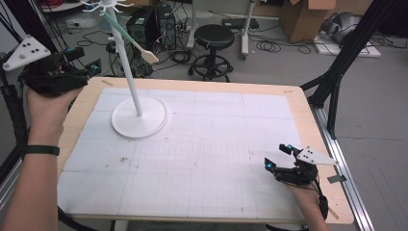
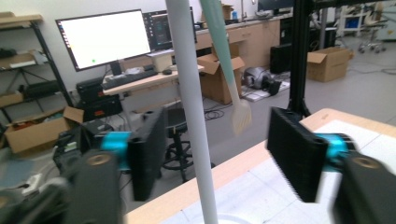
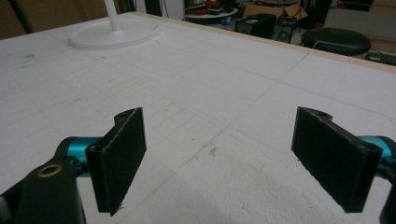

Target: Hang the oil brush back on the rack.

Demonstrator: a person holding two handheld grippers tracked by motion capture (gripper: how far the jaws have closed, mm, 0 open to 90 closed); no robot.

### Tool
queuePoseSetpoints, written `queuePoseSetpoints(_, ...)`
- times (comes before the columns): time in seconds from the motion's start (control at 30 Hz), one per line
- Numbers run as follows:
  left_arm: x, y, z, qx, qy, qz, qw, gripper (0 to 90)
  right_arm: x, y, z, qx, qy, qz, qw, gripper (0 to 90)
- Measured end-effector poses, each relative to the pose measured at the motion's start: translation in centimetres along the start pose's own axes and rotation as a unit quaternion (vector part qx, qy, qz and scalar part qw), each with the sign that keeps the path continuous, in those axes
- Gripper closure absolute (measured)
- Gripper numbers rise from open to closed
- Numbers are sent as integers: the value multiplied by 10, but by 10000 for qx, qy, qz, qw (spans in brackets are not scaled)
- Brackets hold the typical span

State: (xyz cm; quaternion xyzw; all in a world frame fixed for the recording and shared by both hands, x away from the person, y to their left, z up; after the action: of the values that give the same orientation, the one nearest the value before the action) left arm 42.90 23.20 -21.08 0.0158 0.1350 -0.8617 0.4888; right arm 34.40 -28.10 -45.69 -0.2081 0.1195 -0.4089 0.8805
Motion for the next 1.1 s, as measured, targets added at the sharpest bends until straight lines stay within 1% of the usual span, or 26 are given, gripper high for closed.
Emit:
queuePoseSetpoints(0.07,3,-2,-1,26,46,-20,10000,306,0,0,0,1,-17,-6,10000,171)
queuePoseSetpoints(0.1,7,-3,-2,45,50,-72,10000,306,0,0,0,1,-17,-6,10000,171)
queuePoseSetpoints(0.17,19,-7,-6,86,51,-238,9997,253,0,0,0,1,-3,-4,10000,171)
queuePoseSetpoints(0.2,19,-7,-6,86,51,-238,9997,247,0,0,1,8,-12,-10,10000,171)
queuePoseSetpoints(0.27,30,-12,-11,124,138,-301,9994,224,0,0,1,10,-16,-11,10000,171)
queuePoseSetpoints(0.3,30,-12,-11,124,138,-301,9994,218,0,0,1,13,-43,-9,10000,171)
queuePoseSetpoints(0.33,36,-14,-14,140,166,-363,9991,211,0,0,1,-4,-34,-10,10000,171)
queuePoseSetpoints(0.37,46,-17,-19,167,190,-475,9985,204,-1,1,2,19,-38,-4,10000,171)
queuePoseSetpoints(0.4,46,-17,-19,167,190,-475,9985,203,-1,1,2,19,-38,-4,10000,171)
queuePoseSetpoints(0.43,51,-18,-22,180,210,-529,9982,200,-1,1,3,26,-51,6,10000,171)
queuePoseSetpoints(0.47,62,-20,-28,189,223,-620,9976,195,-2,2,3,21,-40,18,10000,171)
queuePoseSetpoints(0.5,67,-21,-32,184,245,-688,9972,195,-1,3,3,25,-59,11,10000,171)
queuePoseSetpoints(0.53,67,-21,-32,184,245,-688,9972,193,-2,3,3,19,-46,22,10000,171)
queuePoseSetpoints(0.6,77,-22,-41,173,277,-778,9964,189,-2,4,3,15,-45,20,10000,171)
queuePoseSetpoints(0.63,87,-22,-51,148,242,-918,9954,187,-1,4,3,2,-47,27,10000,171)
queuePoseSetpoints(0.67,92,-22,-56,126,244,-975,9949,184,-1,5,3,0,-46,25,10000,171)
queuePoseSetpoints(0.7,92,-22,-56,126,244,-975,9949,182,-1,5,3,5,-33,27,10000,171)
queuePoseSetpoints(0.77,99,-21,-68,78,246,-1079,9938,180,-1,5,3,5,-27,31,10000,171)
queuePoseSetpoints(0.8,105,-20,-80,46,215,-1160,9930,180,-1,5,4,14,-32,23,10000,171)
queuePoseSetpoints(0.83,105,-20,-80,46,215,-1160,9930,179,-1,5,4,21,-23,23,10000,171)
queuePoseSetpoints(0.87,107,-19,-85,29,226,-1169,9929,179,-1,5,4,21,-23,23,10000,171)
queuePoseSetpoints(0.93,111,-18,-96,53,158,-1261,9919,180,-2,5,4,12,-47,25,10000,171)
queuePoseSetpoints(0.97,115,-15,-107,15,160,-1284,9916,180,-2,6,4,8,-45,39,10000,171)
queuePoseSetpoints(1.0,115,-15,-107,15,160,-1284,9916,180,-2,6,3,-6,-53,35,10000,170)
queuePoseSetpoints(1.07,121,-13,-118,-53,162,-1385,9902,180,-2,6,3,-16,-56,35,10000,171)
queuePoseSetpoints(1.1,128,-10,-127,-109,127,-1509,9884,180,-2,7,2,-41,-34,45,10000,171)
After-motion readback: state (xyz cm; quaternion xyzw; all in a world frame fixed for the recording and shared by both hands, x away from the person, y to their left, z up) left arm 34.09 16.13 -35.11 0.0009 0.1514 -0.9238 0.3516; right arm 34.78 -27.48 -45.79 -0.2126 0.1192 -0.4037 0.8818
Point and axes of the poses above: each handheld gripper's, and its own axes: y roughly forward along the jaws, z roughly out of its top, x roughly to its right, the point moved 10 cm from there along y, roughly forward along the jaws, and after that the axes turned 9 degrees about -x, right-handed, at the moved point
